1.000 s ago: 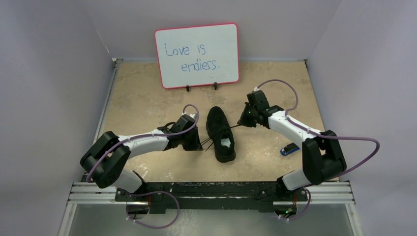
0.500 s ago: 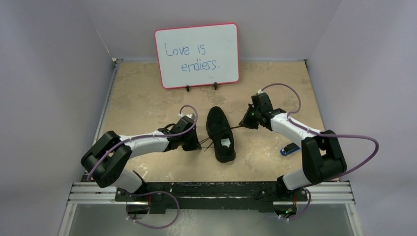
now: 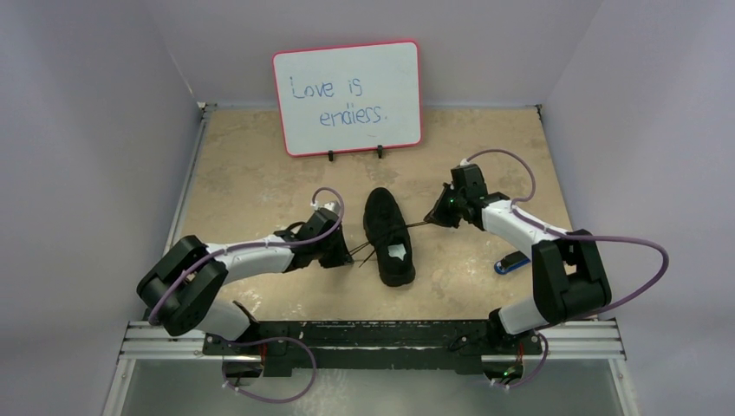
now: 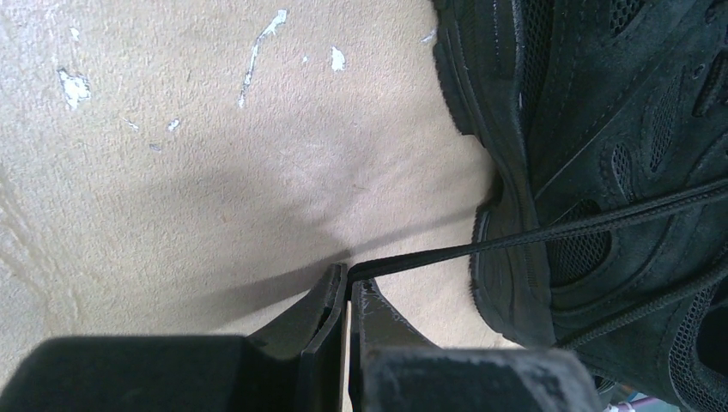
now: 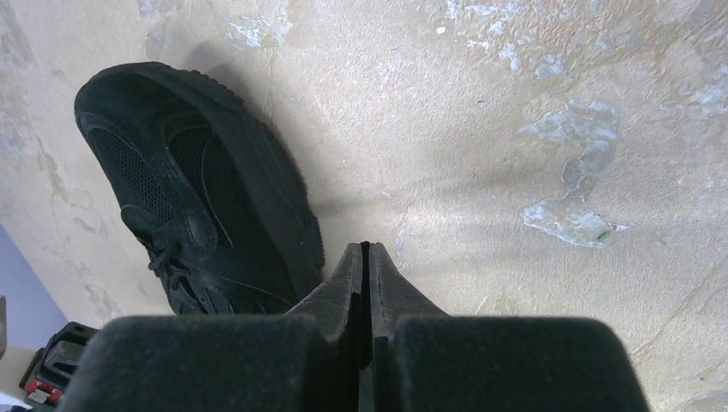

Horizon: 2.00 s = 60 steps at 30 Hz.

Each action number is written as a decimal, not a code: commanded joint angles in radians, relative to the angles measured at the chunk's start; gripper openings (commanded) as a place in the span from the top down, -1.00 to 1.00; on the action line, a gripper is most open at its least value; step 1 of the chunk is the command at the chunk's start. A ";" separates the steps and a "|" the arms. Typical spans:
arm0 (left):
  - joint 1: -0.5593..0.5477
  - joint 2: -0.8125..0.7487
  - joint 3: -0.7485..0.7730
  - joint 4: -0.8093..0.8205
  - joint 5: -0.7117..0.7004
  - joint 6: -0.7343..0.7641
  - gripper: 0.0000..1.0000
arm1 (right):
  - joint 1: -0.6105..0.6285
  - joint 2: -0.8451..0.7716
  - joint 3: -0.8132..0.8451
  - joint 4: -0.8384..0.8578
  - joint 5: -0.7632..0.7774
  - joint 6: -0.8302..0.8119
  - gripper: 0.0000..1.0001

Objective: Tie the shoes

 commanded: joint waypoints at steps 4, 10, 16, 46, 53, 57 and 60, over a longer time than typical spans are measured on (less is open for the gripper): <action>0.012 -0.037 -0.025 -0.170 -0.061 0.060 1.00 | -0.039 -0.042 0.036 0.038 0.071 -0.123 1.00; 0.012 -0.133 0.129 -0.320 -0.157 0.126 0.06 | -0.037 -0.098 0.127 -0.072 -0.060 -0.243 0.16; 0.013 -0.196 0.289 -0.496 -0.258 0.243 -0.27 | -0.039 -0.167 0.169 -0.252 -0.131 -0.348 -0.39; -0.133 -0.309 1.145 -0.556 -0.851 0.463 -0.47 | -0.039 -0.453 1.047 -0.790 0.184 -0.439 -0.98; -0.134 -0.429 1.163 -0.513 -0.963 0.511 -0.38 | -0.038 -0.406 1.285 -0.883 0.328 -0.425 -0.98; -0.133 -0.431 1.171 -0.520 -0.961 0.529 -0.36 | -0.039 -0.419 1.252 -0.881 0.373 -0.416 -0.98; -0.133 -0.413 1.187 -0.536 -0.950 0.530 -0.35 | -0.039 -0.420 1.218 -0.876 0.376 -0.392 -0.98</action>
